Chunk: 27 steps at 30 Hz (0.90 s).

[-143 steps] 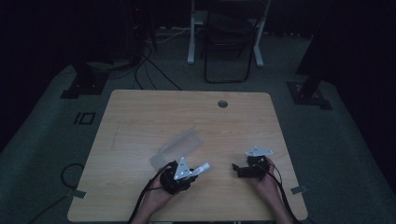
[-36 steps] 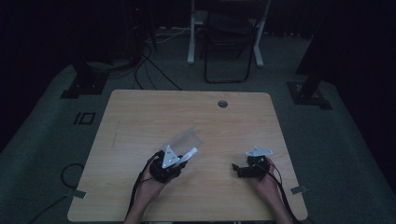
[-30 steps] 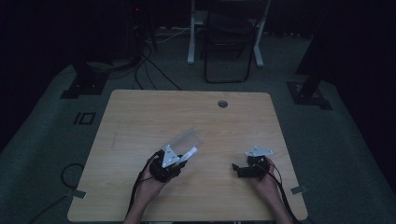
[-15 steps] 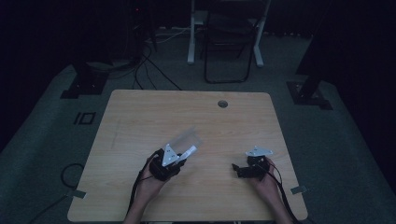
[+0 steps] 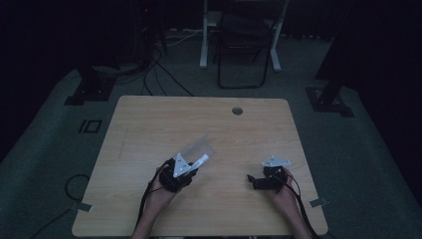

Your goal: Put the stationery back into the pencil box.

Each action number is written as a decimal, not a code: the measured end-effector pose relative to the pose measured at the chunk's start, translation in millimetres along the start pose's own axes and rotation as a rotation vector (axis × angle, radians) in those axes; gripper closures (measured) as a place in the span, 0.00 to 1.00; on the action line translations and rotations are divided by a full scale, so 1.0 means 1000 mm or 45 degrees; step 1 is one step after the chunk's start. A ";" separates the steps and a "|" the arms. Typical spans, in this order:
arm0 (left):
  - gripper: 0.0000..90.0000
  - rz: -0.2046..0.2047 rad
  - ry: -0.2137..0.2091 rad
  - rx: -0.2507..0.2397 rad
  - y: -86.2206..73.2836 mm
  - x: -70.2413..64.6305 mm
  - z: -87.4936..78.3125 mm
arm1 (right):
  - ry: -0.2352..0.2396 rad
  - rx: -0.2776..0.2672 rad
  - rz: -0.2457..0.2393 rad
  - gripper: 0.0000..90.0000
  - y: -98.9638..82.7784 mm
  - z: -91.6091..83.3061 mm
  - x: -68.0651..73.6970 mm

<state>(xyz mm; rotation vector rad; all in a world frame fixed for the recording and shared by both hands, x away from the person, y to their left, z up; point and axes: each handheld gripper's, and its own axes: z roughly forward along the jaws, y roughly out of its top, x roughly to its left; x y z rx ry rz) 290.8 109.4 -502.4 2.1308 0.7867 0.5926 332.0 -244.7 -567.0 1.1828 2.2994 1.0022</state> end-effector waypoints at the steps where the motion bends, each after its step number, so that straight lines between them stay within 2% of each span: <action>1: 0.79 0.003 0.001 0.002 0.000 0.000 0.000 | 0.000 0.000 0.000 0.14 0.000 0.000 0.000; 27: 0.79 0.024 0.063 0.016 -0.004 0.005 0.009 | 0.000 0.000 0.001 0.14 0.000 0.000 0.000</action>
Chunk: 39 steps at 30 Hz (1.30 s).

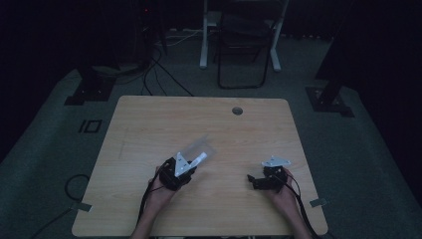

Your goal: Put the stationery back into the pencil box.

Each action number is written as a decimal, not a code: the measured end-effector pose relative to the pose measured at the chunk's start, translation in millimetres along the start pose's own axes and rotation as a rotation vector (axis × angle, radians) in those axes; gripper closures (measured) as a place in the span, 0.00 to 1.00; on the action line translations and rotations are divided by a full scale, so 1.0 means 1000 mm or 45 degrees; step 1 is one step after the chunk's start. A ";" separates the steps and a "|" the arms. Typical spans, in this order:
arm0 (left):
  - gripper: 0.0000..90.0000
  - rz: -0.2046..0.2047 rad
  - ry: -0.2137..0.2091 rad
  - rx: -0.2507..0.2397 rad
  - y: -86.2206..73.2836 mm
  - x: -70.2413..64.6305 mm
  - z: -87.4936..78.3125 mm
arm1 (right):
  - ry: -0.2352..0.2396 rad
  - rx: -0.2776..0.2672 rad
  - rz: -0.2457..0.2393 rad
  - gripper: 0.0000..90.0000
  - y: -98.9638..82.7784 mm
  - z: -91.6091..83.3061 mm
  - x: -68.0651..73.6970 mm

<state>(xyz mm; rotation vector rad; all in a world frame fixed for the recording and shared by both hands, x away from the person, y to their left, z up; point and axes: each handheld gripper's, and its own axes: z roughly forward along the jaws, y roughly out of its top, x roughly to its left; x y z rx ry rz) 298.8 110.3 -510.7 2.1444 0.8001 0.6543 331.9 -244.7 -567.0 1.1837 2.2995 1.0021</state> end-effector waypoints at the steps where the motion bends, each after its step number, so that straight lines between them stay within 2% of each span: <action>1: 0.79 -0.003 0.004 0.001 0.000 0.000 0.001 | 0.000 0.000 -0.001 0.14 0.000 0.000 0.000; 21: 0.79 0.028 0.080 0.051 -0.004 0.003 0.010 | 0.000 0.000 -0.001 0.14 0.000 0.000 0.000; 28: 0.79 0.015 0.094 0.067 -0.007 0.005 0.015 | 0.000 0.000 0.000 0.14 0.000 0.000 0.000; 39: 0.79 0.027 0.127 0.122 -0.013 0.007 0.025 | 0.000 0.000 0.000 0.14 0.000 0.000 0.000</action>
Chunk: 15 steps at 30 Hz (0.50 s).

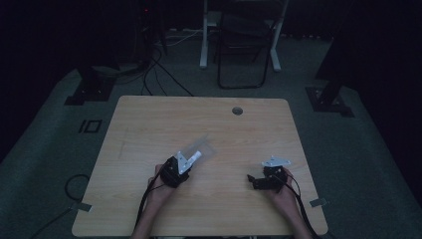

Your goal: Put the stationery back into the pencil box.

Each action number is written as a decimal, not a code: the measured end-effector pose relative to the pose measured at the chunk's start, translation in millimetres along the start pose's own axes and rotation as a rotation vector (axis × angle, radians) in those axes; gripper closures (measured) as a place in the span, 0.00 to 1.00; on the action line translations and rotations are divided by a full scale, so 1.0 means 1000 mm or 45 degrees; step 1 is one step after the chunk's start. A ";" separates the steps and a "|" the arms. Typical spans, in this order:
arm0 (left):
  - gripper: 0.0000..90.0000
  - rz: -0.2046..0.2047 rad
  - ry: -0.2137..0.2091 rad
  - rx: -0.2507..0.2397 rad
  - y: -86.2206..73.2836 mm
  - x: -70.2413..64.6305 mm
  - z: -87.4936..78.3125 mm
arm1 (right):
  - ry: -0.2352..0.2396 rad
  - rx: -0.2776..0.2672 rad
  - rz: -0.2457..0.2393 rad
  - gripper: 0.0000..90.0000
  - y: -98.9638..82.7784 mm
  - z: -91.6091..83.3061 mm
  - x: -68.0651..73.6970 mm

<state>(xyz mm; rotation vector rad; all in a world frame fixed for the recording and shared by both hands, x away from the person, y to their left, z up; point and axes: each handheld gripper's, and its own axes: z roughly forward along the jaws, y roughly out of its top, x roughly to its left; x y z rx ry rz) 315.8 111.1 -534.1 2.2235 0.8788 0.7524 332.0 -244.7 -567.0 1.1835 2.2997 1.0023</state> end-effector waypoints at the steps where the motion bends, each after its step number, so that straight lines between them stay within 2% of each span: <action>1: 0.79 0.002 0.004 0.006 0.000 0.001 0.001 | 0.000 0.000 0.000 0.14 0.000 0.000 0.000; 15: 0.79 0.032 0.038 0.056 -0.004 0.001 0.010 | 0.000 0.000 0.000 0.14 0.000 0.000 0.000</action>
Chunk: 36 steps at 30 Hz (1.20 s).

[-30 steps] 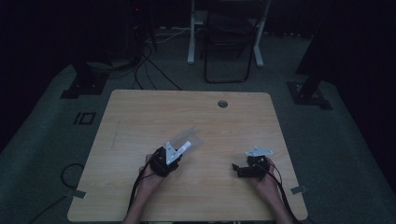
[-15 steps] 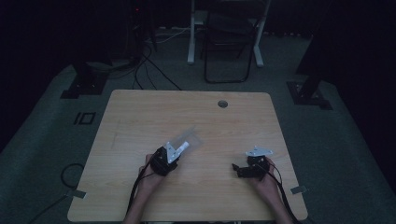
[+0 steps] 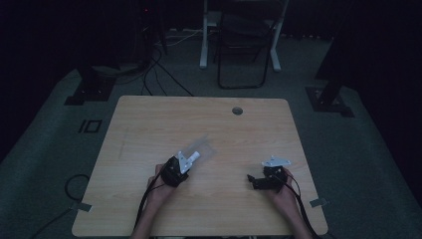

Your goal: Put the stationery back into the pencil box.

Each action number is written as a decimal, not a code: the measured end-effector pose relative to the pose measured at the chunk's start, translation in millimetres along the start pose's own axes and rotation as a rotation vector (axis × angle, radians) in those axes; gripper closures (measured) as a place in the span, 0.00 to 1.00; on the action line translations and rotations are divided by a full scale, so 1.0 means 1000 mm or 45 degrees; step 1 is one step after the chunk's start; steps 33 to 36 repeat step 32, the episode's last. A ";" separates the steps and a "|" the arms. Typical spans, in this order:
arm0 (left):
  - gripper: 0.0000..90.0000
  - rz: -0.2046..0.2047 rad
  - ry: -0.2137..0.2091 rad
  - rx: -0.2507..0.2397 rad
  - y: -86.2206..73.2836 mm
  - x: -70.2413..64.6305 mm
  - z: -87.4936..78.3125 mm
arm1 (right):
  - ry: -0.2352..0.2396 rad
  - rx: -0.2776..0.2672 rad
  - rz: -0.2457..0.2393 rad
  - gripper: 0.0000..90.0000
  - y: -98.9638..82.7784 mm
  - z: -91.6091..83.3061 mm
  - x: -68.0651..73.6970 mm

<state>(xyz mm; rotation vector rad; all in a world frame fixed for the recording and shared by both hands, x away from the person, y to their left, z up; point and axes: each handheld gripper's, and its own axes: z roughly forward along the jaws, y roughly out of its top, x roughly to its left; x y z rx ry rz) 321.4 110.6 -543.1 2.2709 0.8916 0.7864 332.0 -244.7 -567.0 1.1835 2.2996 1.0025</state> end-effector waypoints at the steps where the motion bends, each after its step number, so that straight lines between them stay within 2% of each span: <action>1: 0.79 0.002 0.002 0.004 0.000 0.000 0.001 | 0.000 0.000 0.000 0.14 0.000 0.000 0.000; 11: 0.78 0.007 0.026 0.017 -0.004 0.001 0.003 | 0.000 0.000 0.000 0.14 0.000 0.000 0.000; 14: 0.71 0.013 0.043 0.013 -0.004 0.001 0.001 | 0.000 0.000 0.000 0.14 0.000 0.000 0.000; 16: 0.70 0.018 0.051 0.009 -0.003 0.000 -0.001 | 0.000 0.000 0.000 0.14 0.000 0.000 0.000; 20: 0.67 0.014 0.065 -0.018 -0.002 -0.002 -0.007 | 0.000 0.000 0.000 0.14 0.000 0.000 0.000; 23: 0.66 0.004 0.057 -0.072 0.001 -0.005 -0.016 | 0.000 0.000 0.000 0.14 0.000 0.000 0.000; 27: 0.64 -0.070 -0.035 -0.156 -0.002 -0.011 -0.027 | 0.000 0.000 -0.001 0.14 0.000 0.000 0.000; 29: 0.62 -0.096 -0.109 -0.170 -0.006 -0.015 -0.029 | 0.000 0.000 -0.001 0.14 0.000 0.000 0.000; 32: 0.61 -0.122 -0.204 -0.142 -0.015 -0.022 -0.028 | 0.000 0.000 0.000 0.14 0.000 0.000 0.000; 36: 0.61 -0.122 -0.204 -0.142 -0.015 -0.022 -0.028 | 0.000 0.000 0.000 0.14 0.000 0.000 0.000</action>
